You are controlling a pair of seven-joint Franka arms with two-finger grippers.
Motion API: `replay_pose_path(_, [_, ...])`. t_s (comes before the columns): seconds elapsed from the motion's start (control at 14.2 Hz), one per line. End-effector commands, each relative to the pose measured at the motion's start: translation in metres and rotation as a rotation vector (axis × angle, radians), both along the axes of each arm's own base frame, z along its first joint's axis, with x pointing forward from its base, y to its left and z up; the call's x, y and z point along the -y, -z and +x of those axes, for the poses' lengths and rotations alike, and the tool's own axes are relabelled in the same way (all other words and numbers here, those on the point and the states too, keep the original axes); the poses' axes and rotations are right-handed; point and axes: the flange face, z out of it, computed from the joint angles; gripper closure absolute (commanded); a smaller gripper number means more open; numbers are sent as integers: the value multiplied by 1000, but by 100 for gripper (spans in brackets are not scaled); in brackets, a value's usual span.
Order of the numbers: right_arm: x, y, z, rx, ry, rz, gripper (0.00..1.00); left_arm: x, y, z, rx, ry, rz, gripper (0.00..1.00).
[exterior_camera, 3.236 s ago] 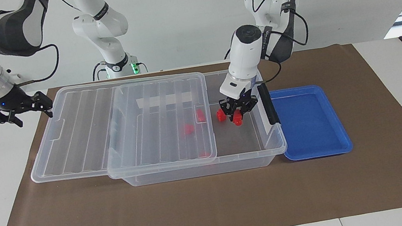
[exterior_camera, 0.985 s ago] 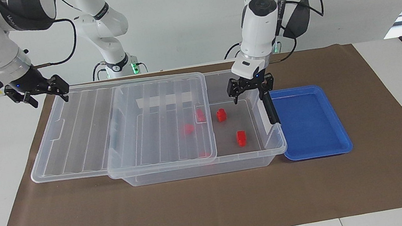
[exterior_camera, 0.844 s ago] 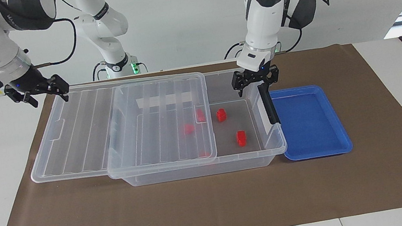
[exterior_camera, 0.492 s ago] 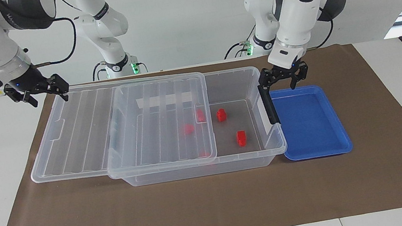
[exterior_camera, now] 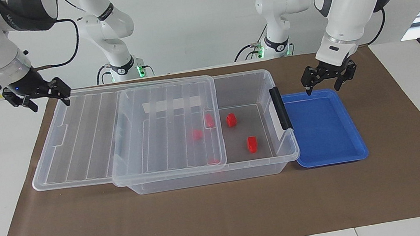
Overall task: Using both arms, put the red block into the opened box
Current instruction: 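Release the red block into the box and withdraw the left gripper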
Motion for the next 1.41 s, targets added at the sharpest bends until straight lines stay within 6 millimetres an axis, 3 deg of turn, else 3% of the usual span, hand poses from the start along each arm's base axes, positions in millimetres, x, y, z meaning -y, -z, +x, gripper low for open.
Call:
replay_pose_path(0.0, [52,6,-12,15,-4,-3,100,-25,-22,5,-23,21,3,0])
replay_pose_path(0.14, [92,28,-15,33,-78,3,100,-47,-39,10,-45,25,-19,0])
replay_pose_path(0.28, [110,62,-15,46,-86,-1,100,-51,-52,13,-59,29,-21,0])
replay_pose_path(0.42, [112,87,-13,49,-80,-3,100,-52,-62,12,-69,30,-19,0])
replay_pose_path(0.56, [110,107,-14,53,-81,-4,100,-51,-62,12,-74,32,-18,0])
replay_pose_path(0.84, [106,124,-13,64,-84,-7,100,-53,-63,8,-80,29,-19,0])
replay_pose_path(1.34, [65,125,-1,70,-35,-12,100,-49,-56,0,-91,27,-15,0])
